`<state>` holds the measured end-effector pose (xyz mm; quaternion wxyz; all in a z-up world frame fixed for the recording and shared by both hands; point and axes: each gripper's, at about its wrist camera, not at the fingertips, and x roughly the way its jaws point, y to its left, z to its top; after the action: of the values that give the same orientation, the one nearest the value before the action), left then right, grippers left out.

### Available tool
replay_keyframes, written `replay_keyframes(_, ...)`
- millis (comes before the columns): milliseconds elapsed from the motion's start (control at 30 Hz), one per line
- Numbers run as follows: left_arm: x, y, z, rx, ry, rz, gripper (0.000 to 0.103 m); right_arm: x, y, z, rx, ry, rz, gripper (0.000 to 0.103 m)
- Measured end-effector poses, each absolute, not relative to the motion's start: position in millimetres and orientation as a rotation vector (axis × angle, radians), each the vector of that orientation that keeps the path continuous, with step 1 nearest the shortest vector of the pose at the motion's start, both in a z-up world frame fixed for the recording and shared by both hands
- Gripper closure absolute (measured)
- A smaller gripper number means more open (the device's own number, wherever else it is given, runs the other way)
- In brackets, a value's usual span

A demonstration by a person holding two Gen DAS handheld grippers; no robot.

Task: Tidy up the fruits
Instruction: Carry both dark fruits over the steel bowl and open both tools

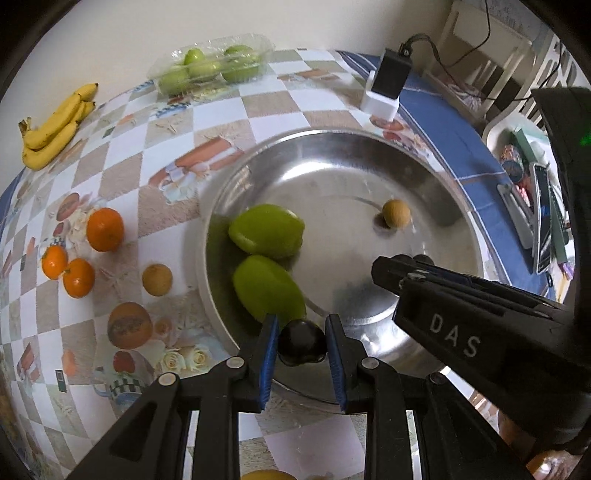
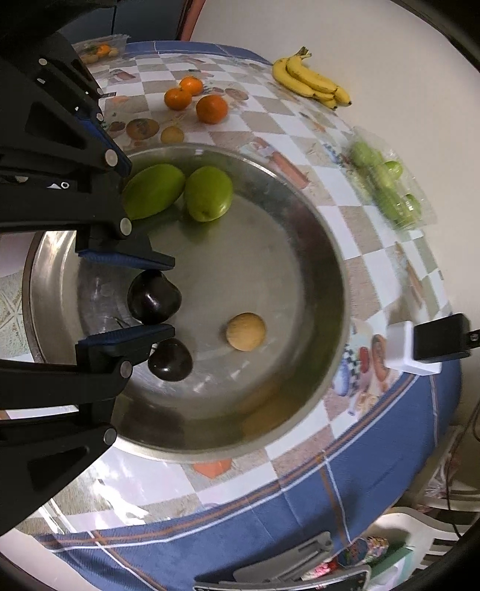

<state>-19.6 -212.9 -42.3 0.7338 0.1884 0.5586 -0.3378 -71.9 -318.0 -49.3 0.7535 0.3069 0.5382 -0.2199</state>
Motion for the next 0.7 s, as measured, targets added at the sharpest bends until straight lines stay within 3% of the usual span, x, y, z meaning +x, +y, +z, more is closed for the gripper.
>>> replay_keyframes(700,-21.9,-216.2,-50.2,0.411,1.276,-0.76,0.07,-69.7,-319.1,-53.7,0.677,1.191,-0.482,0.071)
